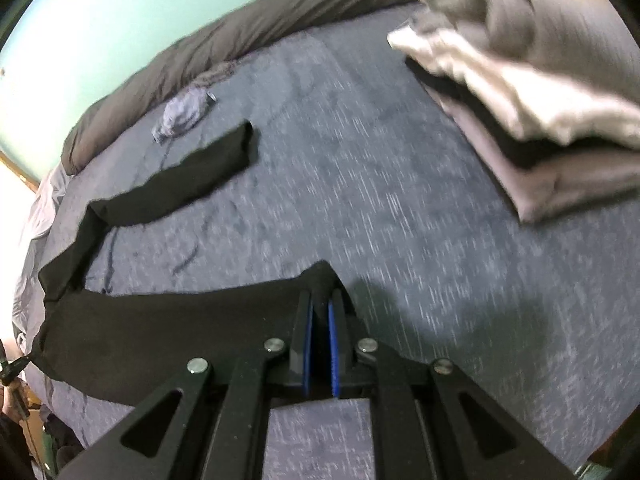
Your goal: Fold clothes
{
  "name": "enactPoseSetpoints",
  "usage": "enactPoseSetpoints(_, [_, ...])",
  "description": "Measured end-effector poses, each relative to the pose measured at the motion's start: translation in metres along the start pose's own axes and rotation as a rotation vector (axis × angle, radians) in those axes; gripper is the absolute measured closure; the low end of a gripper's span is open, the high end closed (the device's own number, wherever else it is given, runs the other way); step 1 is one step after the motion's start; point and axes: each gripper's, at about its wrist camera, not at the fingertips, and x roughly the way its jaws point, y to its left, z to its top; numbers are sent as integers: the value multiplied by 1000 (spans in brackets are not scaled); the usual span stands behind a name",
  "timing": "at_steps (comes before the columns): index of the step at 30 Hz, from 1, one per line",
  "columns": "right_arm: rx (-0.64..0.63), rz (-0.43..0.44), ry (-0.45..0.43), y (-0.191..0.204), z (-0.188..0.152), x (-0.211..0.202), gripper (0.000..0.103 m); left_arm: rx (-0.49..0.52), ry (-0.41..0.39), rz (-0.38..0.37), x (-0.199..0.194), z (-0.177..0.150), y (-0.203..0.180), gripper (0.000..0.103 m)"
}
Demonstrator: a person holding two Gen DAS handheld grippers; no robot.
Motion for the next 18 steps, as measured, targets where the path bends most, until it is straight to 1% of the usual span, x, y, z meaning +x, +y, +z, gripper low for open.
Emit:
enactPoseSetpoints(2, [3,-4,-25,1,10,-6,97,12,-21,10,-8,6,-3,98])
enactPoseSetpoints(4, [13,-9,-36,1,18,-6,97,-5,-40,3,-11,11,-1,98])
enactPoseSetpoints(5, [10,-29,-32,1,21,-3,97,-10,-38,8,-10,12,0,98])
enactPoseSetpoints(10, [24,-103,30,-5,21,29,97,-31,-15,22,1,12,5,98])
enactPoseSetpoints(14, [10,-161,82,-7,18,56,97,-57,5,30,13,12,9,98])
enactPoseSetpoints(18, [23,-182,110,-15,17,72,97,-68,21,43,23,14,12,98])
